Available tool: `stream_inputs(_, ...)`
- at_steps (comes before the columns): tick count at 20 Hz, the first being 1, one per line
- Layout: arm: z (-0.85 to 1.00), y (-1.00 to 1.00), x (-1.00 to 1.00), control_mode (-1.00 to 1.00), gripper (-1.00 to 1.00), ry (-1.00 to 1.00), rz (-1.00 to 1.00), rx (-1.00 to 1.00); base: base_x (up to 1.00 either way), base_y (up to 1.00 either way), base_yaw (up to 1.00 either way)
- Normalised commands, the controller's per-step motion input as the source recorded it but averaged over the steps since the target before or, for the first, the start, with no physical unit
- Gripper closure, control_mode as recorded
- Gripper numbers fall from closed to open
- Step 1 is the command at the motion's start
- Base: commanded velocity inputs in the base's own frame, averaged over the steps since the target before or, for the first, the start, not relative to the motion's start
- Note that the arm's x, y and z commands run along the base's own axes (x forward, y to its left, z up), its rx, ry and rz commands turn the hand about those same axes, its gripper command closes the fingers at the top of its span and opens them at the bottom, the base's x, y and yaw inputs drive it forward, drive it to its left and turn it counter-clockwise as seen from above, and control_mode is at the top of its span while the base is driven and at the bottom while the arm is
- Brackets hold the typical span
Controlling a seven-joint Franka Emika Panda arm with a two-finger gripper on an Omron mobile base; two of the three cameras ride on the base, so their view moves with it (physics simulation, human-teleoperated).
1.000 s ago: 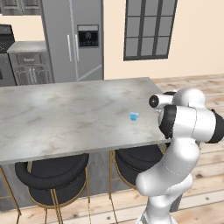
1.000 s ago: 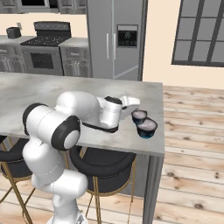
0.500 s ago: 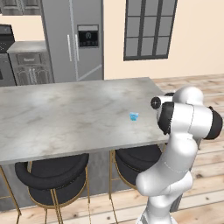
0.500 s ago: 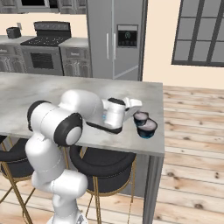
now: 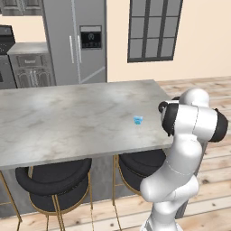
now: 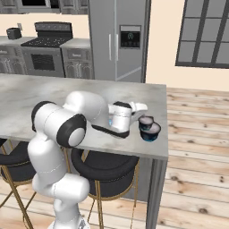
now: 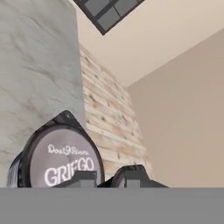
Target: Stack the yogurt containers by placing the smaller containers on top of the larger containers.
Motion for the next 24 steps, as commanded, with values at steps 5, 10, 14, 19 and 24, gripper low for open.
stream_inputs(5, -0.12, -0.03, 0.03, -1.0, 1.0, 0.0, 0.03, 0.0, 0.0, 0.0, 0.0)
stream_inputs(10, -0.08, -0.02, 0.05, -1.0, 1.0, 0.01, 0.03, 0.0, 0.0, 0.0, 0.0)
stream_inputs(14, -0.08, -0.01, 0.05, -1.0, 1.0, 0.01, 0.03, 0.0, 0.0, 0.0, 0.0)
stream_inputs(19, -0.05, -0.01, 0.04, -1.0, 1.0, 0.02, 0.03, 0.0, 0.0, 0.0, 0.0)
stream_inputs(24, -0.04, -0.02, 0.05, -1.0, 1.0, 0.01, 0.03, 0.0, 0.0, 0.0, 0.0)
